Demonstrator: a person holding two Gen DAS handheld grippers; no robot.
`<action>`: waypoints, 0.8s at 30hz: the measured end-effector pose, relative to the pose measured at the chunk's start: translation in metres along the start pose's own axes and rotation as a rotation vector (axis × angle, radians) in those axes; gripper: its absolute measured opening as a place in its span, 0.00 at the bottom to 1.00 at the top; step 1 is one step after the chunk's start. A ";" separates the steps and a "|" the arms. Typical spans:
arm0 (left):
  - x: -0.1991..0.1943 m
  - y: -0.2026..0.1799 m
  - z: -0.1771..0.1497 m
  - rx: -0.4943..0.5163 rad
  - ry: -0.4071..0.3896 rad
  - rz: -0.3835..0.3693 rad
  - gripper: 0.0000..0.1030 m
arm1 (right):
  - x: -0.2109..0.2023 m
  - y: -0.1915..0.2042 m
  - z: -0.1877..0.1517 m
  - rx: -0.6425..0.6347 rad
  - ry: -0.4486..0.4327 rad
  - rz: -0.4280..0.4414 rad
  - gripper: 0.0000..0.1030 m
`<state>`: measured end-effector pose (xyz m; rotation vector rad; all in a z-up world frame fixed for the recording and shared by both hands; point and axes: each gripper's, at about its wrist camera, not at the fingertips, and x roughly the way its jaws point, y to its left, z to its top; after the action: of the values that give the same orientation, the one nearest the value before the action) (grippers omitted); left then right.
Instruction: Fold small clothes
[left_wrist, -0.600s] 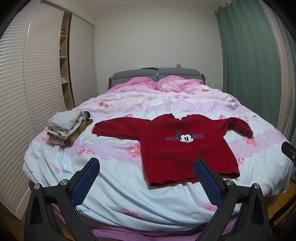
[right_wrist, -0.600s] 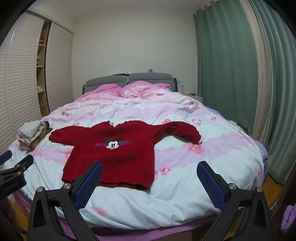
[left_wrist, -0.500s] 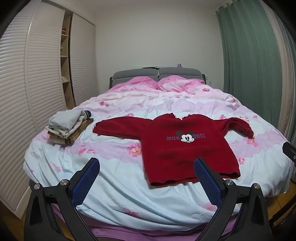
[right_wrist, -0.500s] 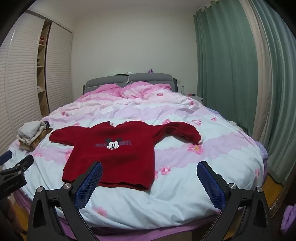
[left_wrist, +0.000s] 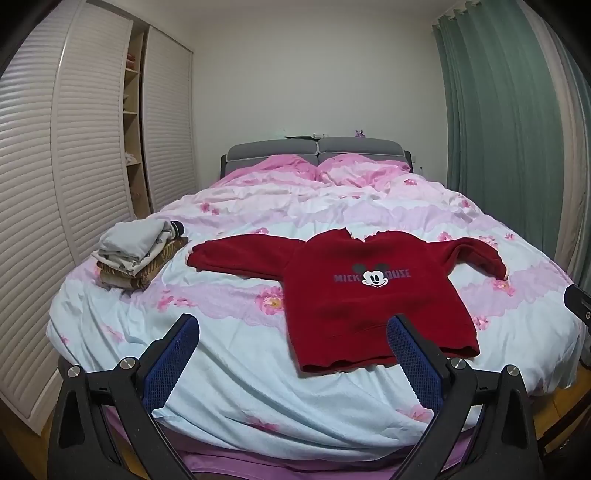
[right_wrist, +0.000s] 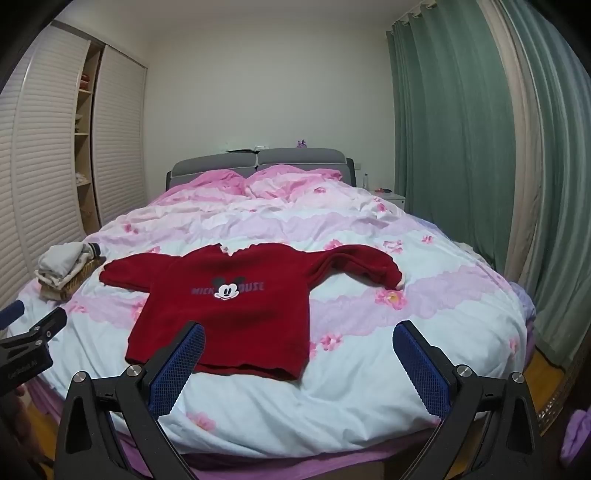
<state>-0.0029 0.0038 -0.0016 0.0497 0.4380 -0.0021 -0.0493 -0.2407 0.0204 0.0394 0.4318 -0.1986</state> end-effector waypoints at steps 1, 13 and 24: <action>0.000 0.000 0.000 0.000 0.000 0.000 1.00 | 0.000 0.000 0.000 0.001 0.000 0.000 1.00; 0.000 0.000 0.000 -0.003 0.006 -0.002 1.00 | 0.002 0.000 -0.001 0.003 0.001 0.002 1.00; 0.000 0.000 0.000 -0.005 0.008 -0.003 1.00 | 0.000 0.001 0.000 0.005 0.004 0.001 1.00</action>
<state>-0.0029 0.0035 -0.0017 0.0440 0.4462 -0.0040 -0.0494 -0.2399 0.0208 0.0453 0.4356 -0.1983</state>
